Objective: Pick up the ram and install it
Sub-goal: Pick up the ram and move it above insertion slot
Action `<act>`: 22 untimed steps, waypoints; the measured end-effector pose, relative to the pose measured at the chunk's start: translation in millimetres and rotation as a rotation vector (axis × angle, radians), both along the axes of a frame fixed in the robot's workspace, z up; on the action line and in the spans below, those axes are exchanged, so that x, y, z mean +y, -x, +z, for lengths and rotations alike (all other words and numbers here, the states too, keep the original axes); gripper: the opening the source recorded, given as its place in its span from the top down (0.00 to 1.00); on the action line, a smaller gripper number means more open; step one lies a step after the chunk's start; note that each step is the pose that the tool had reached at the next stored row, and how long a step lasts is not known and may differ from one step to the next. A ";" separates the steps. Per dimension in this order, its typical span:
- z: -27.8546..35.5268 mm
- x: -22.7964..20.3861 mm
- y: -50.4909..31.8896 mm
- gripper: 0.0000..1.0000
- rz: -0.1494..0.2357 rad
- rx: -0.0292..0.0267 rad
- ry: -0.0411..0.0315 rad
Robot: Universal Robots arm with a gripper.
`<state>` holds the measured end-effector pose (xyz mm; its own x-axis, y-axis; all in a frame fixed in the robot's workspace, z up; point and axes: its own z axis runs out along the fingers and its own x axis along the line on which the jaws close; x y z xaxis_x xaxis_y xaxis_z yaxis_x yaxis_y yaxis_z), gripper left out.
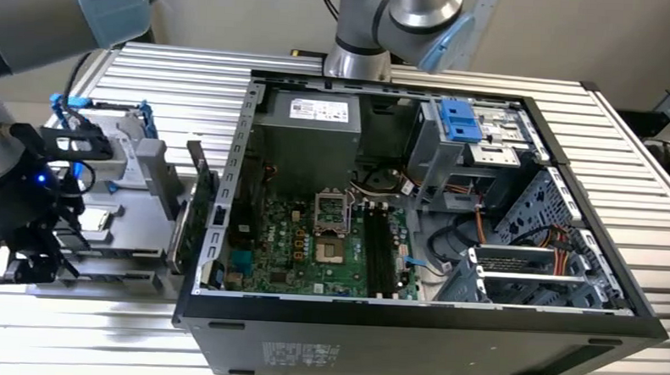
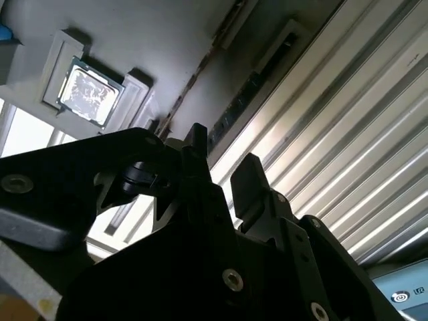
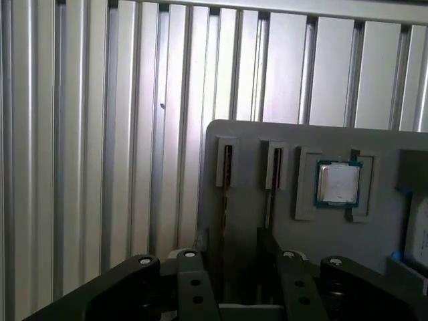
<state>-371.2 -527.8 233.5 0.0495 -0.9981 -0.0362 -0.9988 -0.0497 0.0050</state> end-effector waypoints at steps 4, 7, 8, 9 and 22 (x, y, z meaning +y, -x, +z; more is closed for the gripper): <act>-7.3 -0.7 -2.7 0.00 -0.002 -0.0001 0.0000; -12.7 -0.6 -3.5 0.00 -0.003 -0.0001 -0.0001; -14.6 -0.6 -3.4 0.00 -0.004 0.0000 0.0000; -16.3 -0.7 -3.5 0.00 -0.005 0.0000 0.0001; -39.5 1.5 -3.5 0.00 -0.028 0.0001 0.0007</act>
